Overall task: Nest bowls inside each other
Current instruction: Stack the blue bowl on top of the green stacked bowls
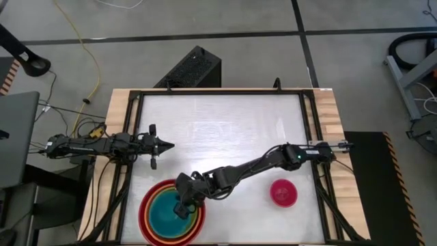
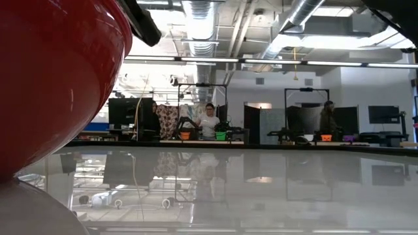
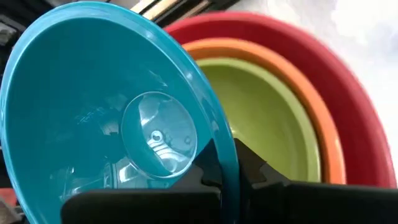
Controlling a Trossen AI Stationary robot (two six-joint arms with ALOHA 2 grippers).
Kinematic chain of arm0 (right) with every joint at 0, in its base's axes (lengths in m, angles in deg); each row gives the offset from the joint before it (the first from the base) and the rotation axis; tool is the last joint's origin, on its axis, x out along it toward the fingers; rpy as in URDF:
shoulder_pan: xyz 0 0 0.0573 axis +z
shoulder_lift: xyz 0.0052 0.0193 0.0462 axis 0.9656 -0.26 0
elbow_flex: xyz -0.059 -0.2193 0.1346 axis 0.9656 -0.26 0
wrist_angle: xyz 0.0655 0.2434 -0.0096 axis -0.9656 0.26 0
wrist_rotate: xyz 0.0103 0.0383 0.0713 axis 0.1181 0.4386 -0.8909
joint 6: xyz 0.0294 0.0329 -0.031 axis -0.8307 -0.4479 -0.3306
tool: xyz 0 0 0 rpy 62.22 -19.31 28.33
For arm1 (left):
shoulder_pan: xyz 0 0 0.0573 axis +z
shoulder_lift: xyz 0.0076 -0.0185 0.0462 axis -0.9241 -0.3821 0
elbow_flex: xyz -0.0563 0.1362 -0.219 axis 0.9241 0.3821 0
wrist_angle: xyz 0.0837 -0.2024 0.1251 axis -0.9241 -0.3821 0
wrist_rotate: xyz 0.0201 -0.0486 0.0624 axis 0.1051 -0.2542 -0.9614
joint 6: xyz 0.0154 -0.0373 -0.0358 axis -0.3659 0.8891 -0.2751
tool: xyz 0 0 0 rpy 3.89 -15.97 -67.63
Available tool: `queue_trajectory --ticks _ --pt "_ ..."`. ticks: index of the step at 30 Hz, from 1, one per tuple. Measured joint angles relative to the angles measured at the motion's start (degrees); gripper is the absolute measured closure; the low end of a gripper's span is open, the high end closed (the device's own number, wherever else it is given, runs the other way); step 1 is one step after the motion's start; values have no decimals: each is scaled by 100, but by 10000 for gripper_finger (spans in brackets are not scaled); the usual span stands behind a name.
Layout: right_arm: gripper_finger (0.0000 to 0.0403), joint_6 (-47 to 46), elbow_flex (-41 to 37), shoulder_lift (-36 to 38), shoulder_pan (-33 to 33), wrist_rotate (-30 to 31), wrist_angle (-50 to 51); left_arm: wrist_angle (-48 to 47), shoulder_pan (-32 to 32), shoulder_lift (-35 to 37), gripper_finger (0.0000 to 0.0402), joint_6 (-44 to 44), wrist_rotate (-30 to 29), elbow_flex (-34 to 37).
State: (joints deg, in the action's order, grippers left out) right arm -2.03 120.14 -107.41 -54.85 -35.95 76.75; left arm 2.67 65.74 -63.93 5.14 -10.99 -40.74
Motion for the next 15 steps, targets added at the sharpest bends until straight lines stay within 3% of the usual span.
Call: queue_trajectory --ticks 4,15 --pt "383 -57 -17 -2 54 -143 142 0 1 0 401 1 0 2" --pt "383 -80 -118 0 46 221 319 0 1 0 401 1 0 2"
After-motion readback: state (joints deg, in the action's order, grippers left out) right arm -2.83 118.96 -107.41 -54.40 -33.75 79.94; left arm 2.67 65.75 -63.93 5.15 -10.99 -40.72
